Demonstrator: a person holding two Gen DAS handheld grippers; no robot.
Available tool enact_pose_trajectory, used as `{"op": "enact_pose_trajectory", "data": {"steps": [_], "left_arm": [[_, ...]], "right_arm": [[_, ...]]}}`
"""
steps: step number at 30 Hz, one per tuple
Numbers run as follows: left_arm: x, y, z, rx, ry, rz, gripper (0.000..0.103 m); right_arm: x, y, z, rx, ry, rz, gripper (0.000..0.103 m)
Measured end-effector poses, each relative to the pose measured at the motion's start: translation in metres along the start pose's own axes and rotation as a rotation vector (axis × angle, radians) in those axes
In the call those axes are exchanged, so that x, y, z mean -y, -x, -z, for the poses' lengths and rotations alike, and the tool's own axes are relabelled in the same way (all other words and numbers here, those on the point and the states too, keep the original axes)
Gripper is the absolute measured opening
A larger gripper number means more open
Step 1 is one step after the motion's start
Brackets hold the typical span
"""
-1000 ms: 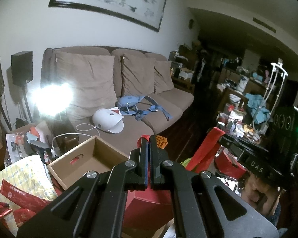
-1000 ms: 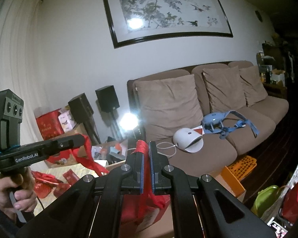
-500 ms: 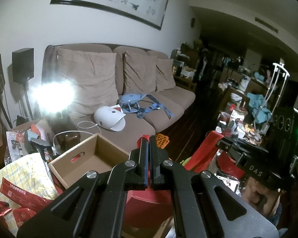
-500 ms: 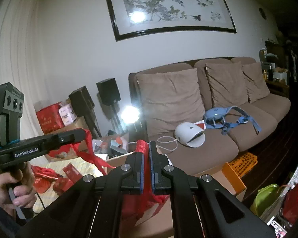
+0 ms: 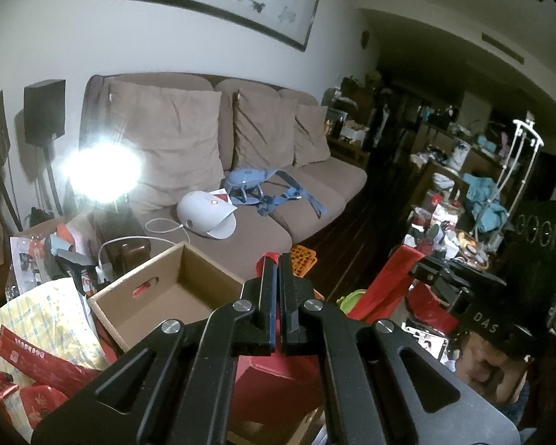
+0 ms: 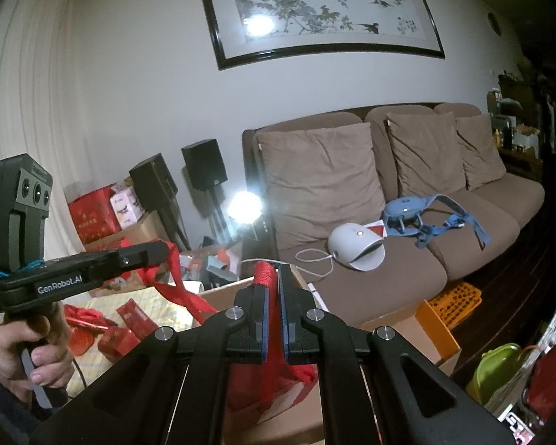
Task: Organize objects
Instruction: 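Hold the red gift bag above the cardboard box with both grippers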
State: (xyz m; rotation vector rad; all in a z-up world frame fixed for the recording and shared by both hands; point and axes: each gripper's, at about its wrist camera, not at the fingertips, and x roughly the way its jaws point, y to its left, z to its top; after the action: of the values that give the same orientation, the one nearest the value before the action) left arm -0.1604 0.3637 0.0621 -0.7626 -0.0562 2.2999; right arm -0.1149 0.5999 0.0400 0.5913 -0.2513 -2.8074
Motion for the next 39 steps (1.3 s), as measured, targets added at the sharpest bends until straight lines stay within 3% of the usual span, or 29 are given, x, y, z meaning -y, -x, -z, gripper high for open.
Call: {"op": "enact_pose_trajectory", "data": {"steps": [39], "left_arm": [[-0.022, -0.016, 0.013, -0.027, 0.026, -0.033, 0.001]], "right_arm": [[0.000, -0.005, 0.004, -0.016, 0.005, 0.004, 0.004]]}}
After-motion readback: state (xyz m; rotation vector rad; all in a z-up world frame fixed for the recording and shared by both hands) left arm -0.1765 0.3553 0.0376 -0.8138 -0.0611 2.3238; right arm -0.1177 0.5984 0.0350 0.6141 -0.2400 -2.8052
